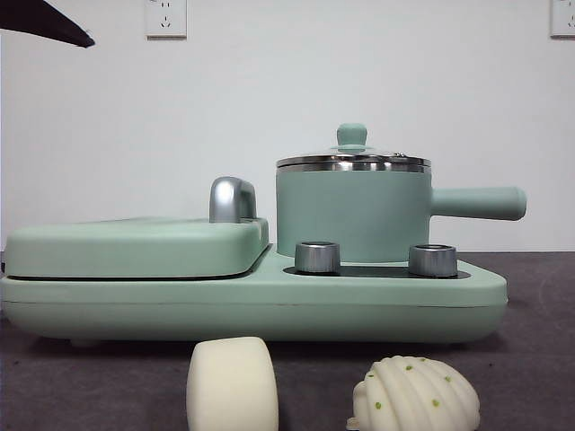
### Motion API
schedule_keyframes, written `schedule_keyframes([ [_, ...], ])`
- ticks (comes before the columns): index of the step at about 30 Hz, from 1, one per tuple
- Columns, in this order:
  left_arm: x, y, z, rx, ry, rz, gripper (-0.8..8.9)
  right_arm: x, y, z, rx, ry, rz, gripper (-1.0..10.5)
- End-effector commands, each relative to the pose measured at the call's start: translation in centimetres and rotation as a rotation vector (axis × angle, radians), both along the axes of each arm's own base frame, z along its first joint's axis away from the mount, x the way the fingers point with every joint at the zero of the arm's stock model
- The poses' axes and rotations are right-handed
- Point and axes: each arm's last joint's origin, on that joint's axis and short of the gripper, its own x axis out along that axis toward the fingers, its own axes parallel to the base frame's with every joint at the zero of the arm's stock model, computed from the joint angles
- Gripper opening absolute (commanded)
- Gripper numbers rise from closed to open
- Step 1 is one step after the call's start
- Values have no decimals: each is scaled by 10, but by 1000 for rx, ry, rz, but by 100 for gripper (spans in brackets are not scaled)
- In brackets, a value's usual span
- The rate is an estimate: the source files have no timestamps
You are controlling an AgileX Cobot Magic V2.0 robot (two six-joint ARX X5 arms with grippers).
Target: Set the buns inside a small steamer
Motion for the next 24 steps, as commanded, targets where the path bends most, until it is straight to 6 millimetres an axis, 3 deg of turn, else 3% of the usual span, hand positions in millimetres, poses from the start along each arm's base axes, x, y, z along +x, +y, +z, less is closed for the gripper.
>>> schedule_keyframes([
  [1,14,-7,10,-4,15,-20,498,-1,0,4,10,-1,2,548],
  [10,80,-42,30,72,139,-103,498,1,1,3,22,22,39,548],
  [17,134,-87,41,140,157,-140,498,2,1,2,27,29,50,549],
  [24,169,-135,45,290,167,-154,498,2,1,2,26,35,50,548],
])
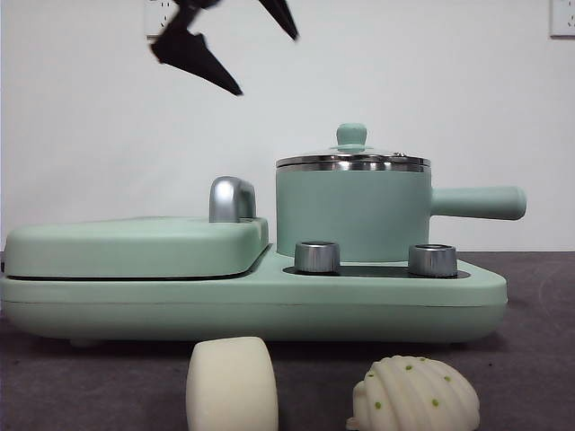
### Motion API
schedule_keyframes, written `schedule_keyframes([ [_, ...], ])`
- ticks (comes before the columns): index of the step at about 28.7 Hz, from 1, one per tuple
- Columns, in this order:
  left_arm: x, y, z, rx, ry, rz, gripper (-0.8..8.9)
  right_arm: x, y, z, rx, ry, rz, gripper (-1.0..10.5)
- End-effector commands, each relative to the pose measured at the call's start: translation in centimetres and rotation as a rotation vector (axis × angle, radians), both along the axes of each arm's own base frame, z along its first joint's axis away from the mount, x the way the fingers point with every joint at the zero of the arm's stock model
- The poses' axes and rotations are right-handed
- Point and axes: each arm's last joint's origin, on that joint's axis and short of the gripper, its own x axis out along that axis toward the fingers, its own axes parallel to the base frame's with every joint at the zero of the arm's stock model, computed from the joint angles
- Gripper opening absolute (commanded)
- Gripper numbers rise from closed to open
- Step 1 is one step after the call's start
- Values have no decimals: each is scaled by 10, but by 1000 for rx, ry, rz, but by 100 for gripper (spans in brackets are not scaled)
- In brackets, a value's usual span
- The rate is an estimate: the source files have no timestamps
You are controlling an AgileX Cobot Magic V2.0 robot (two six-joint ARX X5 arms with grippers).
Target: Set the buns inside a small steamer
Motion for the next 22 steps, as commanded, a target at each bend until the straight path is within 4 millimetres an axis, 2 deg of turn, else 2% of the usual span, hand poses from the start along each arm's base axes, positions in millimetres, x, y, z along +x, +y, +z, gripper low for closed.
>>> schedule_keyframes([
  [1,12,-21,8,60,-56,-38,498,0,0,4,9,-4,2,548],
  [7,18,-61,2,159,-108,-57,498,0,0,4,9,-4,2,548],
  [14,8,-100,-13,234,-169,-112,496,0,0,4,8,-5,1,549],
  [20,8,-118,-37,273,-116,-153,493,0,0,4,8,-4,1,549],
  [22,7,-120,-38,274,-115,-158,443,0,0,4,8,-3,1,549],
])
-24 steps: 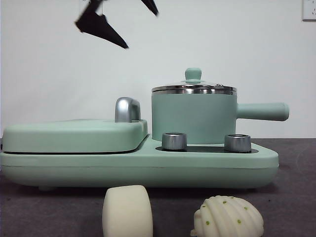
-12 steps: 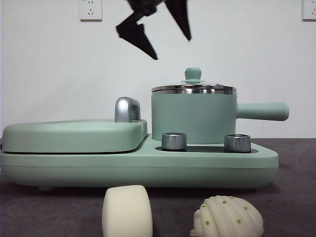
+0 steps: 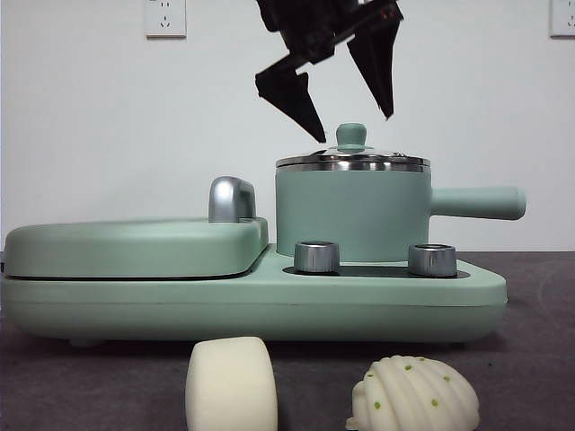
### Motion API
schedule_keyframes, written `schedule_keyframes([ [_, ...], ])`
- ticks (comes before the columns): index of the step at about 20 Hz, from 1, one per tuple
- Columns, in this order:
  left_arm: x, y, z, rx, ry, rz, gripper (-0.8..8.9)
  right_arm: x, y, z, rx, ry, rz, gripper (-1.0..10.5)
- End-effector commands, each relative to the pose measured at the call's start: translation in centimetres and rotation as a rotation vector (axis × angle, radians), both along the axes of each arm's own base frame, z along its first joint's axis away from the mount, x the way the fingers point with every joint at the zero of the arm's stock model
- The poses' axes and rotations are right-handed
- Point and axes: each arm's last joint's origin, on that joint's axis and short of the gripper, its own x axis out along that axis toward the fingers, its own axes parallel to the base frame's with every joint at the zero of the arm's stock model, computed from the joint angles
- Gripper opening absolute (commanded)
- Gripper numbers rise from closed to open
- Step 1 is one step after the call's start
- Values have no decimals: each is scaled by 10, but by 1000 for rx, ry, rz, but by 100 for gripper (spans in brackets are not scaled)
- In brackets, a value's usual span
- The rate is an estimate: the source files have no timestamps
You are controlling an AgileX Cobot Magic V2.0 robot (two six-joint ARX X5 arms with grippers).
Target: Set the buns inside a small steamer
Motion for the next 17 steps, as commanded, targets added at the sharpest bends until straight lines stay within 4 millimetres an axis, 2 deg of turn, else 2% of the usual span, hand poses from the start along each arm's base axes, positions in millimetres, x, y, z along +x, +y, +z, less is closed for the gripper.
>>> schedule_keyframes([
  [1,0,-8,-1,-2,-21,-23,412,0,0,4,8,-4,1,548],
  [6,-1,-11,-5,8,-16,-36,387,-1,0,3,7,8,-1,548],
  [8,1,-13,-9,17,-10,-37,308,-1,0,3,7,11,-1,549],
  [11,2,-16,-17,35,7,-38,296,-1,0,3,7,11,-1,548],
  [17,0,-20,-23,76,5,-32,60,-1,0,3,7,11,-1,548],
])
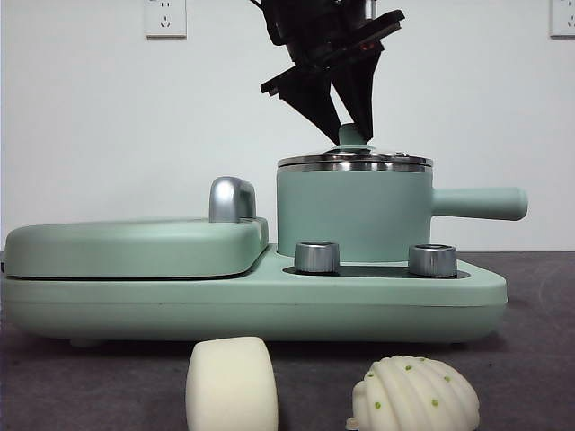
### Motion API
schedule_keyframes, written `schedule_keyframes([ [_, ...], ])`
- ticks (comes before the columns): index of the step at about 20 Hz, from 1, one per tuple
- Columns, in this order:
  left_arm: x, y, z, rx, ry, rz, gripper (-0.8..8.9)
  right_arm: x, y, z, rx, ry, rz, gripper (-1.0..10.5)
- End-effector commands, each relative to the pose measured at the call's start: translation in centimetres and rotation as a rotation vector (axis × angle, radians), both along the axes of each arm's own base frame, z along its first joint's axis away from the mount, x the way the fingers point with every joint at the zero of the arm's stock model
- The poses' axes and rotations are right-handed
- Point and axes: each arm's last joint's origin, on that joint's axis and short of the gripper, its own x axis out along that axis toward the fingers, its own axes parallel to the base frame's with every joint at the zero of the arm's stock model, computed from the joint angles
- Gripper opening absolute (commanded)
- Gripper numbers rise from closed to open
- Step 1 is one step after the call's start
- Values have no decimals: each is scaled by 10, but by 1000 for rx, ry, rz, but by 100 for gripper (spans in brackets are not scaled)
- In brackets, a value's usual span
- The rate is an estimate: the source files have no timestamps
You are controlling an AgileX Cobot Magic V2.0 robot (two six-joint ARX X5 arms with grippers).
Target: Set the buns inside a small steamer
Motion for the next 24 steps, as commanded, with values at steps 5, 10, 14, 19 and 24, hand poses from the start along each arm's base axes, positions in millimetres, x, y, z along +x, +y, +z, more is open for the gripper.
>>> schedule_keyframes([
  [5,0,-11,-11,42,-6,-23,55,0,0,5,8,-8,-1,548],
  [10,-6,-5,11,30,-51,-6,51,0,0,5,8,-10,-1,548],
  [14,-13,3,40,-21,-107,-1,16,0,0,5,13,-2,-4,547],
  [19,-13,37,67,-38,-142,63,16,6,4,4,66,98,9,546],
  [24,-4,87,94,-63,-187,175,16,28,24,4,48,243,98,546],
])
